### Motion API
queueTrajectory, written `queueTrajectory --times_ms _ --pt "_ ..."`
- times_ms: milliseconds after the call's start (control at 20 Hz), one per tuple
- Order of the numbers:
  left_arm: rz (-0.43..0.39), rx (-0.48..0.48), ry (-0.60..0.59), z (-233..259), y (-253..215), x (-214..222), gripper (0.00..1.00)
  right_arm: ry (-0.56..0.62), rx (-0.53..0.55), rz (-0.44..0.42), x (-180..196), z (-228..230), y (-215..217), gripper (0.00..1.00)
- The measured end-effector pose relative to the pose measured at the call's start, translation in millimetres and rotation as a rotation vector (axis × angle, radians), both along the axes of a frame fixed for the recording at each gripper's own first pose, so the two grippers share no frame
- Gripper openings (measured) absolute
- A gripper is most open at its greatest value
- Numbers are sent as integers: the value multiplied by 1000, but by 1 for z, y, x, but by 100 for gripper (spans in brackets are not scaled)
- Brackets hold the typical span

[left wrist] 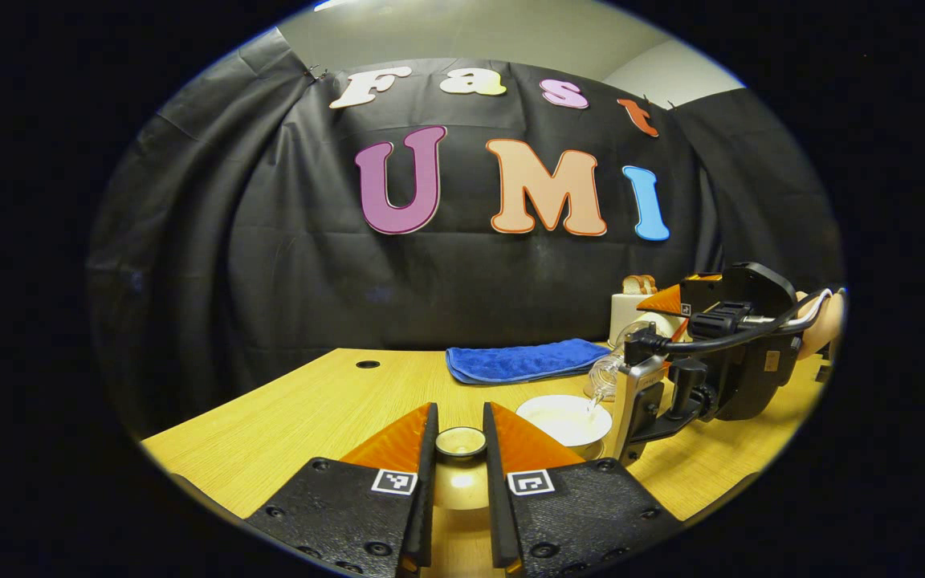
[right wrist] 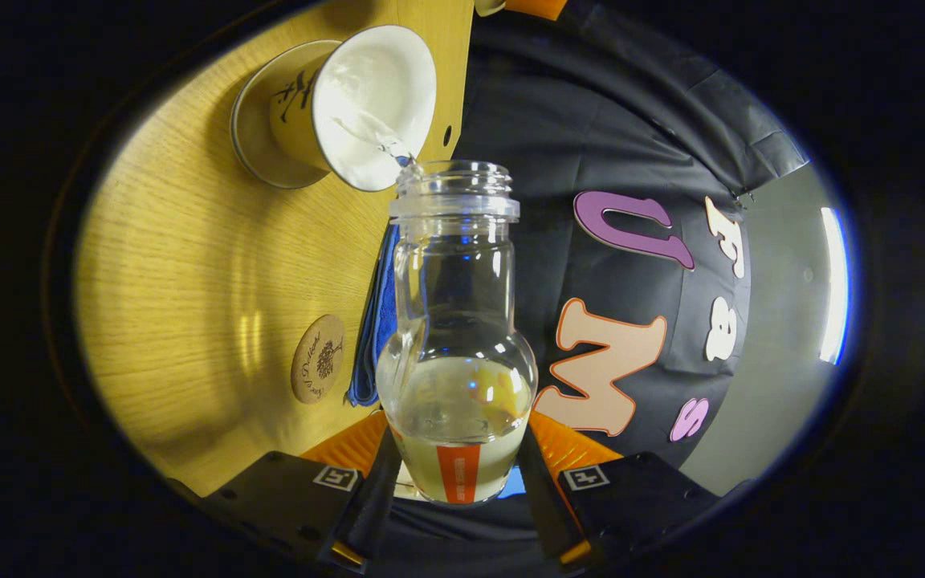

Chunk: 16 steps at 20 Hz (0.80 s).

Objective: Open the teacup lid with one hand, grasp the water bottle and pour water into the teacup with the other hand; after pouring, place the water bottle on the coaster and then close the teacup lid.

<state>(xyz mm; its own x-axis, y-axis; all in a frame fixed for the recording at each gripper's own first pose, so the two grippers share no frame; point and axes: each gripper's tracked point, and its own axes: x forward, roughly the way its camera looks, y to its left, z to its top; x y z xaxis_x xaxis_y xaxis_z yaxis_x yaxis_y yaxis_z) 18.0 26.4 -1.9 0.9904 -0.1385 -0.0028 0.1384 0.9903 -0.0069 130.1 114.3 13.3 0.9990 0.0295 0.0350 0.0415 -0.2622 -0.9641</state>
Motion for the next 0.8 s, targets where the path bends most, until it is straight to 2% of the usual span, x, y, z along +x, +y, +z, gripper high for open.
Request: queueTrajectory --times_ms 800 --pt "0 1 -2 0 0 0 26 -125 -165 93 0 42 24 75"
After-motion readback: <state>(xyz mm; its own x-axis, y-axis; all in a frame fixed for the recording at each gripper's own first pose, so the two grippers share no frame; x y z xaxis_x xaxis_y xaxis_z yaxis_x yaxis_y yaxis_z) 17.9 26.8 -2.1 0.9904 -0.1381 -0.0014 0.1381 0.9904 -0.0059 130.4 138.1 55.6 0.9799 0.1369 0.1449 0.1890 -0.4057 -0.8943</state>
